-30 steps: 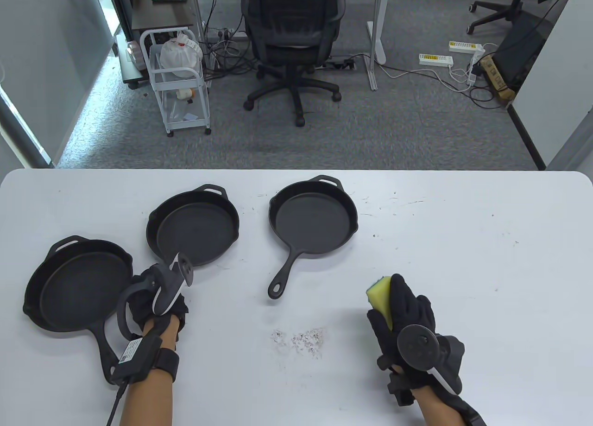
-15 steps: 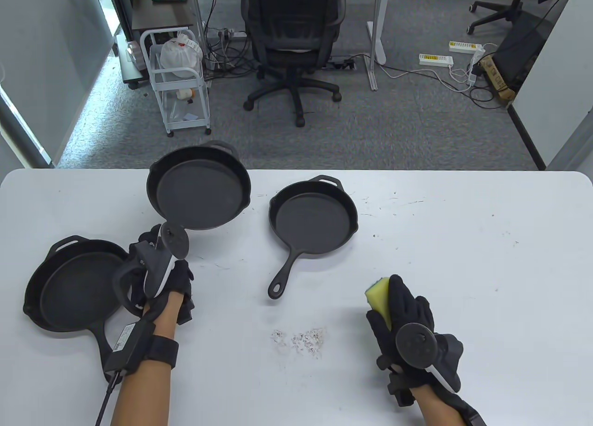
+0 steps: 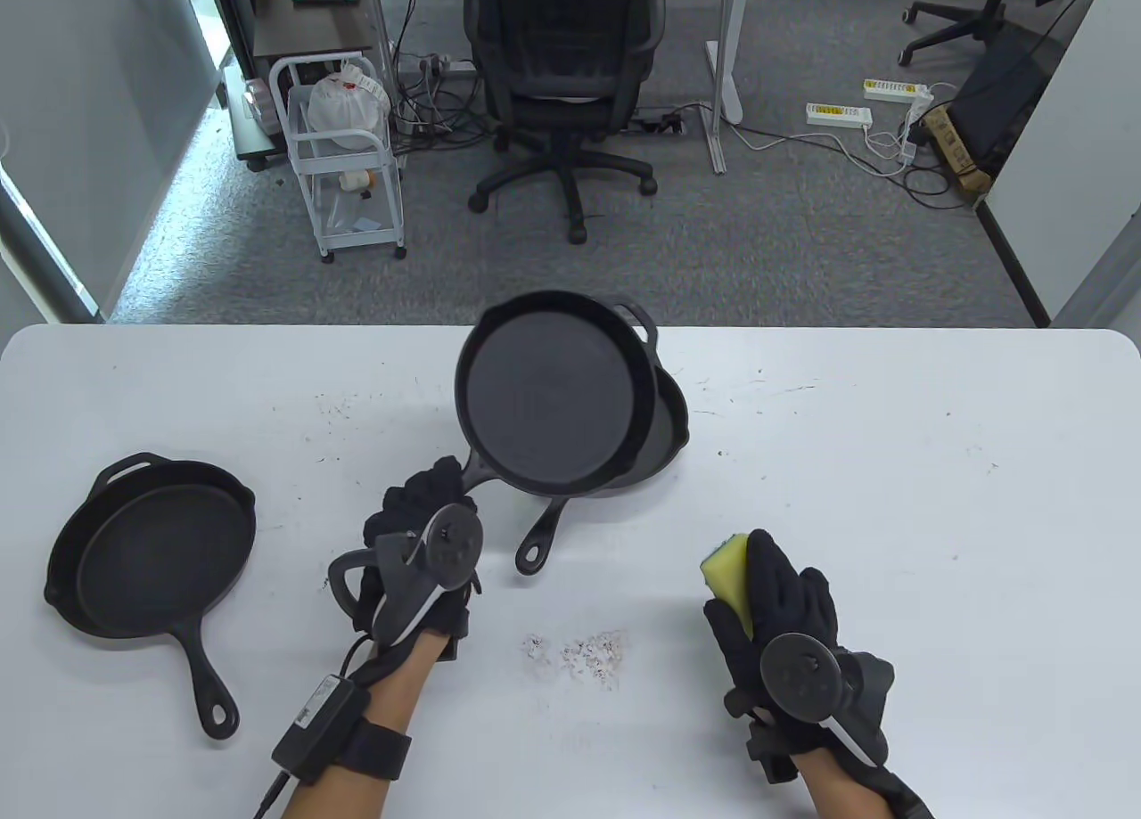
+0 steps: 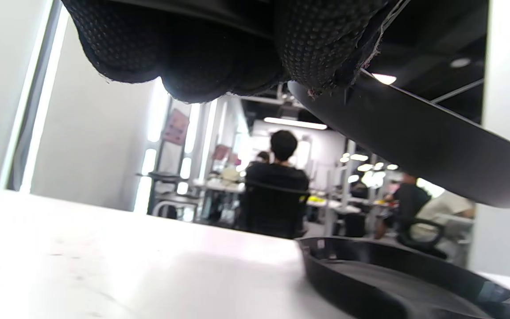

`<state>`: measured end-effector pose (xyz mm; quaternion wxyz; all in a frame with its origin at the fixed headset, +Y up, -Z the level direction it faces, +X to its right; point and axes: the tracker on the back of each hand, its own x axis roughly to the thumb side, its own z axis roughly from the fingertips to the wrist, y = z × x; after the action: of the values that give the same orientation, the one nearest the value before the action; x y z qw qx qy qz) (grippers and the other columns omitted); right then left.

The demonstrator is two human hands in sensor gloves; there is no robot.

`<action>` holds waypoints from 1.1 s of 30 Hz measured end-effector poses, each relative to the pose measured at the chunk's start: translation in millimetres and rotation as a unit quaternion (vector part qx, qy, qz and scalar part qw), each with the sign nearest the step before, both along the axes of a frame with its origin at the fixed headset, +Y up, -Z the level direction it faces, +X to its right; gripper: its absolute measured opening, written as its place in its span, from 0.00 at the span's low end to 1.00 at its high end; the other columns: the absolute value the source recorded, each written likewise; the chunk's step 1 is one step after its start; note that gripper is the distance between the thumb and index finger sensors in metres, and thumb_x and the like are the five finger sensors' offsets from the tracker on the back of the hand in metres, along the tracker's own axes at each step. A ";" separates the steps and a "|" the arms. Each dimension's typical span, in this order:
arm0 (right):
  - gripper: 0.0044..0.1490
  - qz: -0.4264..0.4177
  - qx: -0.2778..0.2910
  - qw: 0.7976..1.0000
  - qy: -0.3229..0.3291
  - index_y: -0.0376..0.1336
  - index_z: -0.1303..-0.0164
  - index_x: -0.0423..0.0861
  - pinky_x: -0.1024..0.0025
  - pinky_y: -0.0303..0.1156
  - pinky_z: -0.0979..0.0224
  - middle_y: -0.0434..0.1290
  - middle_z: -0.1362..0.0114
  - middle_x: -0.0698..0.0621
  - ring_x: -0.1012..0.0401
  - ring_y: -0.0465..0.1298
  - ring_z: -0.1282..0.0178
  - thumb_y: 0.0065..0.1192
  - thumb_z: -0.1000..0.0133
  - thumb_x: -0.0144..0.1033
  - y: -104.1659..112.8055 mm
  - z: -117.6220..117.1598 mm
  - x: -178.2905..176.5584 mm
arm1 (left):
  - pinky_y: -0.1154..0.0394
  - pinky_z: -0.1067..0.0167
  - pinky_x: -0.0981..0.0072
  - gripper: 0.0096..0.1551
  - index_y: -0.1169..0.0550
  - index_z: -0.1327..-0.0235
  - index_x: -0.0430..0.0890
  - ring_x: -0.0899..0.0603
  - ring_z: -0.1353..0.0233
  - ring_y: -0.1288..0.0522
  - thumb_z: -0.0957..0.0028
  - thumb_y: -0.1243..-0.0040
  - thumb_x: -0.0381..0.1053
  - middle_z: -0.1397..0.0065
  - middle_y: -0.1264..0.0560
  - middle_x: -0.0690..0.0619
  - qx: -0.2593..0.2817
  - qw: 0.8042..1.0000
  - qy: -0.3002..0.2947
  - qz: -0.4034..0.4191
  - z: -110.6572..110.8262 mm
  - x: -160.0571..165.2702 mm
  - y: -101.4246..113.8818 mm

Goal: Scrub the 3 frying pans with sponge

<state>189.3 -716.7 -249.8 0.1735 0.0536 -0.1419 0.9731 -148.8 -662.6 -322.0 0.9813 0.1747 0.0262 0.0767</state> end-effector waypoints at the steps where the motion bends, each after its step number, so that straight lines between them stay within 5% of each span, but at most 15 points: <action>1: 0.53 0.003 0.005 1.000 0.002 0.42 0.21 0.50 0.41 0.58 0.20 0.61 0.19 0.47 0.50 0.75 0.28 0.61 0.50 0.58 1.4 1.8 -1.4 | 0.19 0.41 0.46 0.35 0.24 0.27 0.49 0.45 0.42 0.17 0.50 0.31 0.52 0.34 0.19 0.50 0.009 1.000 -0.011 0.000 5.3 9.5 -2.3; 13: 0.51 0.034 0.020 0.999 0.007 0.44 0.21 0.53 0.40 0.57 0.19 0.62 0.19 0.48 0.51 0.75 0.27 0.62 0.50 0.57 3.3 6.9 -7.1 | 0.18 0.40 0.46 0.33 0.19 0.31 0.52 0.46 0.44 0.15 0.54 0.26 0.52 0.36 0.16 0.52 0.051 0.994 -0.096 -0.006 46.1 66.3 -41.0; 27: 0.45 0.231 -0.030 0.972 0.002 0.52 0.23 0.58 0.39 0.55 0.19 0.65 0.19 0.50 0.51 0.74 0.26 0.66 0.51 0.54 14.9 -12.4 -46.2 | 0.18 0.41 0.46 0.33 0.18 0.32 0.53 0.46 0.44 0.15 0.54 0.25 0.53 0.37 0.15 0.52 0.079 0.984 -0.154 -0.036 63.1 82.8 -36.7; 33: 0.50 0.318 0.046 0.947 -0.028 0.44 0.21 0.58 0.41 0.55 0.18 0.60 0.16 0.50 0.50 0.70 0.21 0.62 0.50 0.56 33.2 -30.6 -69.4 | 0.16 0.41 0.48 0.33 0.17 0.33 0.54 0.48 0.45 0.14 0.56 0.24 0.53 0.38 0.14 0.54 0.097 0.977 -0.180 -0.055 73.6 92.1 -32.2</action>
<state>120.0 -683.5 -280.4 -0.1515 0.0760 -0.1666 0.9713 -56.6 -694.8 -248.4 0.9510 0.2535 -0.1682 0.0550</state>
